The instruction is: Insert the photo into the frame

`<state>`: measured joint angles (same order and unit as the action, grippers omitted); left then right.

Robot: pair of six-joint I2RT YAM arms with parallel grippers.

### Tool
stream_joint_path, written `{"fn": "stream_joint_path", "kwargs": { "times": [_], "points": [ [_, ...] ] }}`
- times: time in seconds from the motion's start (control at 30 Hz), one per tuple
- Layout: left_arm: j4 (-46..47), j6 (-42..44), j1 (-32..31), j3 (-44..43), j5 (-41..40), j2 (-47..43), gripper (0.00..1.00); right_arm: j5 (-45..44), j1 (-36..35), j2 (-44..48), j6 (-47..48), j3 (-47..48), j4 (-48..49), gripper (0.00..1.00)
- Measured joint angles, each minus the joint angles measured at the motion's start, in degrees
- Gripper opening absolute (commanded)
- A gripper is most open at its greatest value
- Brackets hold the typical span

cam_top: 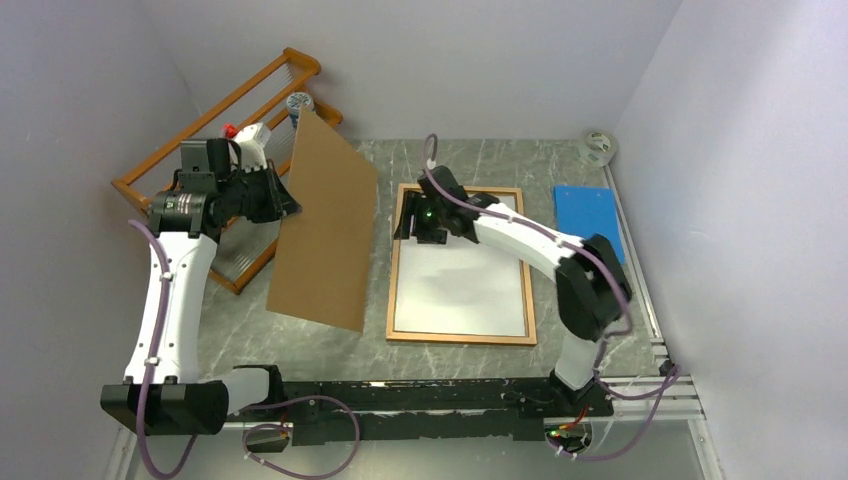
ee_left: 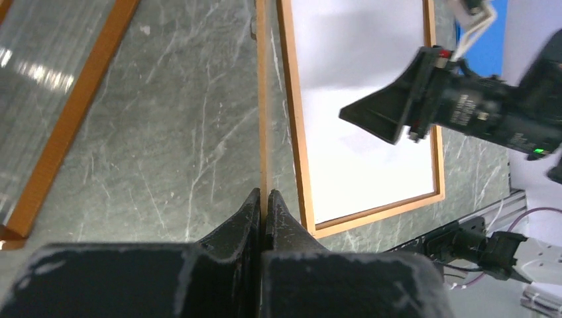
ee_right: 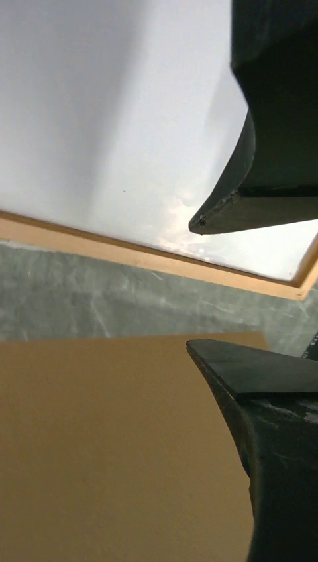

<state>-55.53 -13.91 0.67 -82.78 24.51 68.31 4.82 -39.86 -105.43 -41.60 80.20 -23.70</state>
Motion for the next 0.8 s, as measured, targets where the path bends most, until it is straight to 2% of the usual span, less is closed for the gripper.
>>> {"fn": "stream_joint_path", "kwargs": {
  "times": [0.2,0.37,0.6,0.8],
  "points": [
    [-0.5,4.8,-6.6,-8.4,-1.5,2.0,0.03,-1.0,0.1,14.8,1.9,-4.6,2.1,0.76],
    [4.8,12.4,-11.5,-9.1,1.3,1.0,0.03,-3.3,0.1,25.9,2.0,-7.0,5.1,0.82],
    [22.4,20.2,-12.5,0.2,9.9,-5.3,0.03,-8.3,1.0,38.6,0.1,-7.1,7.1,0.84],
    [42.1,27.1,-12.6,8.9,18.1,-8.3,0.03,-11.3,4.0,48.0,-2.3,-6.3,4.2,0.84]
  ]
}}
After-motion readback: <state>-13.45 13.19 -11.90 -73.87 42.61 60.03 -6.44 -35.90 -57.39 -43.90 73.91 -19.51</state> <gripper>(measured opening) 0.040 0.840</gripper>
